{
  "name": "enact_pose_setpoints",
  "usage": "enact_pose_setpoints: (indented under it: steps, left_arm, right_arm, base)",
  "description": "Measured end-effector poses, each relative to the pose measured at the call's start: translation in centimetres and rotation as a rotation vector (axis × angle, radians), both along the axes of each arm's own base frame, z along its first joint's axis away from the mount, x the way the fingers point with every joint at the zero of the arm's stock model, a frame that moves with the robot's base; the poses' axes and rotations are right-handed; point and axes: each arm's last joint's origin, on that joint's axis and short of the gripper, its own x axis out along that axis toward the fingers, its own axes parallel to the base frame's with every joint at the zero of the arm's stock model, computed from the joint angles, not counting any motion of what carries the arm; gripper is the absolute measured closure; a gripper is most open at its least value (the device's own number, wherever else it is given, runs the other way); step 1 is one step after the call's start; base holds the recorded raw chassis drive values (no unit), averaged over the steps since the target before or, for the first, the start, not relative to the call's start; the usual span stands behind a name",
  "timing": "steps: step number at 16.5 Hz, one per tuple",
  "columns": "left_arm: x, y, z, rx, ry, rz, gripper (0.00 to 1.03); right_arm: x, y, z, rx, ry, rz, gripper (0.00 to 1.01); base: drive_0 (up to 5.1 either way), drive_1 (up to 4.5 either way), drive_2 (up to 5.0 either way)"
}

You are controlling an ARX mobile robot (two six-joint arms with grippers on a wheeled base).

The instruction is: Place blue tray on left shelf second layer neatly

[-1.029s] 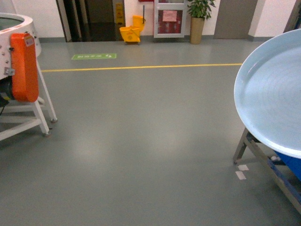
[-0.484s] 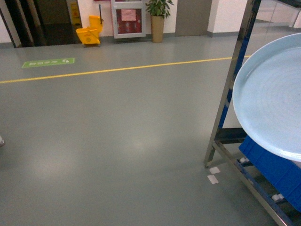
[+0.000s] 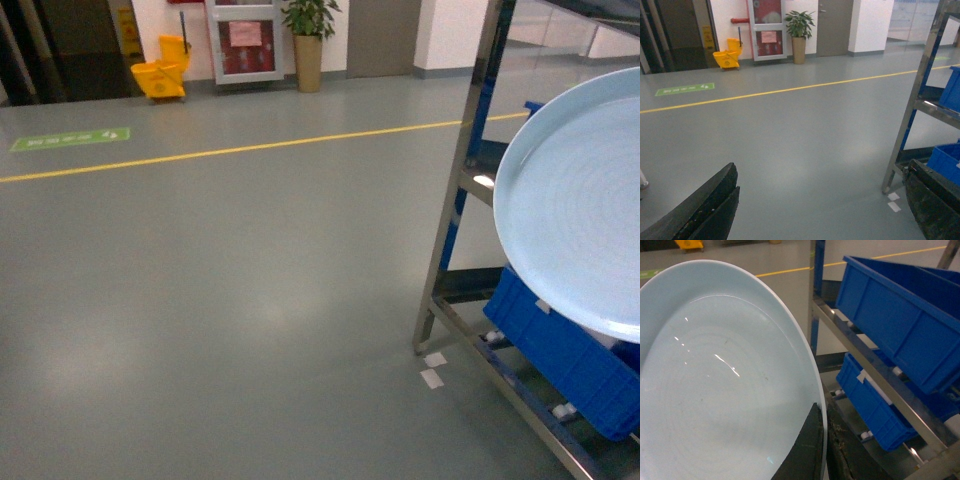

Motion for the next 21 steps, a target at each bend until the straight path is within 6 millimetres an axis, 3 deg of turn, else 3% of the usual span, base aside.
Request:
enact_pose_setpoints:
  steps: [21]
  left_arm:
    - [0.0, 0.0, 0.0, 0.0, 0.0, 0.0, 0.05]
  right_arm:
    - [-0.01, -0.02, 0.02, 0.0, -0.001, -0.001, 0.99]
  base:
    - [-1.6, -1.62, -1.6]
